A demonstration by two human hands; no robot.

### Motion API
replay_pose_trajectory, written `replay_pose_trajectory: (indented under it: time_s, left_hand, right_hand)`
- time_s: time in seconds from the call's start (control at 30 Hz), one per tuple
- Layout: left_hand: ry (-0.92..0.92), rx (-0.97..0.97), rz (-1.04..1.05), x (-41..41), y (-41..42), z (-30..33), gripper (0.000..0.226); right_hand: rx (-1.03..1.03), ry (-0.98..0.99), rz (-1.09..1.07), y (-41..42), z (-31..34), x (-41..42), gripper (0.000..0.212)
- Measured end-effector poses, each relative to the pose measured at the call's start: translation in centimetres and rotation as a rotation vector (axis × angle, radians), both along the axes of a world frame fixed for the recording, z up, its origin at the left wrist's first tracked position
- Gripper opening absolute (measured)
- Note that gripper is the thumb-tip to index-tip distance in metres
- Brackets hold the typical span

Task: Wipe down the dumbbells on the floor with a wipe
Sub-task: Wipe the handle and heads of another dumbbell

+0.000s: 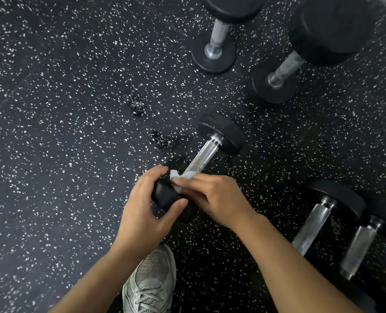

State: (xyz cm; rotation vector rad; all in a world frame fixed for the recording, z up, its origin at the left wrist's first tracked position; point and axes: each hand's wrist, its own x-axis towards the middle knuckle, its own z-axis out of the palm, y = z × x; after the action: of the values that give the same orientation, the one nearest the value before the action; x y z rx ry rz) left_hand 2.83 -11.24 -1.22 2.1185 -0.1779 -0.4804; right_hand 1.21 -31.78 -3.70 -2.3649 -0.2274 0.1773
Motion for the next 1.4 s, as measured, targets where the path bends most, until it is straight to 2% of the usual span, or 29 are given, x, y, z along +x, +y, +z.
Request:
replay_pose_trajectory:
  time_s: [0.07,0.23,0.3,0.4,0.53,0.6,0.73,0.83,1.03,1.13,1.2,1.3,1.4]
  left_hand:
    - [-0.005,0.010,-0.004,0.0,0.0,0.0,0.071]
    - [0.012,0.031,-0.003,0.0,0.2,0.2,0.069]
    - [0.006,0.034,-0.015,0.0,0.1,0.2,0.071]
    - [-0.001,0.024,-0.020,0.1,0.1,0.1,0.072]
    - [0.000,0.005,-0.008,0.1,0.0,0.0,0.073]
    - [-0.003,0.003,-0.009,0.1,-0.1,0.1,0.073]
    - [0.000,0.019,-0.017,0.1,-0.1,0.3,0.073]
    - [0.004,0.036,-0.023,0.1,0.0,0.3,0.073]
    - [0.006,0.013,-0.011,0.1,0.0,0.1,0.073]
    - [0.006,0.007,-0.015,0.1,0.0,0.0,0.074]
    - [0.004,0.012,-0.019,0.1,0.0,0.1,0.074]
    - [-0.004,0.029,-0.026,0.0,0.0,0.1,0.074]
    - [0.001,0.040,-0.024,0.0,0.0,0.2,0.071]
  right_hand:
    - [-0.073,-0.063,-0.066,-1.1,-0.2,0.9,0.033]
    - [-0.112,-0.109,-0.460,-2.6,-0.9,2.0,0.031]
    - [-0.129,-0.133,-0.505,-1.9,-1.2,1.8,0.032]
    - [-0.062,-0.132,-0.347,-0.4,-1.2,0.4,0.034]
    - [0.025,0.021,-0.051,0.5,-0.4,-1.4,0.037]
    - [-0.008,-0.032,-0.043,0.2,-0.3,-1.2,0.037]
    - [-0.133,-0.290,-0.412,-1.9,-0.1,0.6,0.035]
    - [-0.225,-0.243,-0.528,-1.9,-0.4,1.4,0.034]
    - [-0.072,-0.046,-0.269,0.8,-0.4,-0.8,0.043]
    - [0.053,0.170,-0.012,0.4,0.7,-1.2,0.048]
    - [0.071,0.249,0.055,-0.2,1.3,-0.7,0.050]
    - [0.014,0.056,-0.189,-1.7,1.1,0.5,0.043]
    - [-0.154,-0.087,-0.468,-2.2,0.6,1.3,0.041]
